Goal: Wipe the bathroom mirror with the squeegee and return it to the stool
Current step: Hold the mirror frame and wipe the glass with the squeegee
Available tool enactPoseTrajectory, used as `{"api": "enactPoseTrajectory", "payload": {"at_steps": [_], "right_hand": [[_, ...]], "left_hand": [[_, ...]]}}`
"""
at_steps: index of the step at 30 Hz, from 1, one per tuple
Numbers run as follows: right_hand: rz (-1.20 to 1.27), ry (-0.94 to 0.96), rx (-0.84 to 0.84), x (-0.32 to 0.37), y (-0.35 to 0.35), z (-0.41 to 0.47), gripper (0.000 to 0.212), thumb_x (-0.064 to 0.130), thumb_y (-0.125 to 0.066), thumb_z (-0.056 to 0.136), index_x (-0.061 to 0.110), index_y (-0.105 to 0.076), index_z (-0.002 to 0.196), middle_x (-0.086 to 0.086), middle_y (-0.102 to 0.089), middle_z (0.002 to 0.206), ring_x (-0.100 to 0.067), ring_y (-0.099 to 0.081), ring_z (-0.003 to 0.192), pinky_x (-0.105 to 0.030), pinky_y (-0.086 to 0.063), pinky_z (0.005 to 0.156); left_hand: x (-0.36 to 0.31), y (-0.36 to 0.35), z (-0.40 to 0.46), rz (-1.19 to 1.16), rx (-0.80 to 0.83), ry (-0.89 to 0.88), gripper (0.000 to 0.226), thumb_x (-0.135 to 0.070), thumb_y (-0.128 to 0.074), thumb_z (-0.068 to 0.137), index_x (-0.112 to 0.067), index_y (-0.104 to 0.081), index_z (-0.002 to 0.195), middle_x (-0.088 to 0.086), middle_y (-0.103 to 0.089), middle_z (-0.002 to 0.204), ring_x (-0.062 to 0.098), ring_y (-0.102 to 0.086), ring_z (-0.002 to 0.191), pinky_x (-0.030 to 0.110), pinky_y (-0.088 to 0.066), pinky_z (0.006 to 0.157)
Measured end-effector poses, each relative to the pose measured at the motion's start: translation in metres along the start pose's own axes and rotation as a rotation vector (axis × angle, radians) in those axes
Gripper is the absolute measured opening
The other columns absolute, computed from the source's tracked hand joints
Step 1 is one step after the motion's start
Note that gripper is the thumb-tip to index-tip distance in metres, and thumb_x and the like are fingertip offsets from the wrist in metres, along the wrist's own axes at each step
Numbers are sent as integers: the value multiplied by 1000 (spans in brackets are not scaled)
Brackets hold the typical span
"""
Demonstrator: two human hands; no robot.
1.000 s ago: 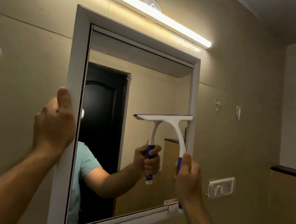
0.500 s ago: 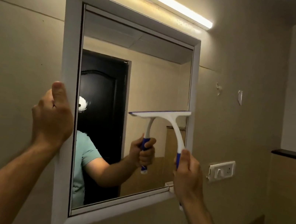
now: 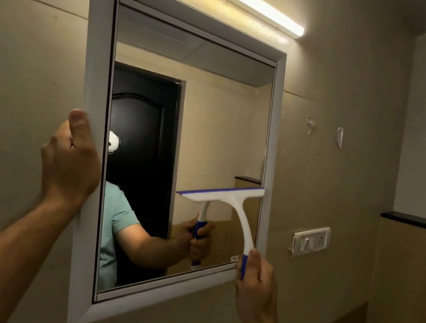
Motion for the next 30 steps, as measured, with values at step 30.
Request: {"api": "enactPoseTrajectory", "payload": {"at_steps": [30], "right_hand": [[21, -80, -44, -42, -9, -29, 54, 61, -27, 84, 13, -53, 90, -8, -48, 66, -17, -46, 54, -26, -38, 47]], "left_hand": [[18, 5, -35, 46, 57, 90, 55, -53, -17, 100, -20, -51, 71, 10, -47, 66, 31, -41, 61, 36, -21, 59]]}}
Point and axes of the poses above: each hand's wrist, its own z-axis towards the middle knuckle, its own y-axis out of the back of the hand, x = y × z, the point moved 3 cm from there along z, towards the middle knuckle
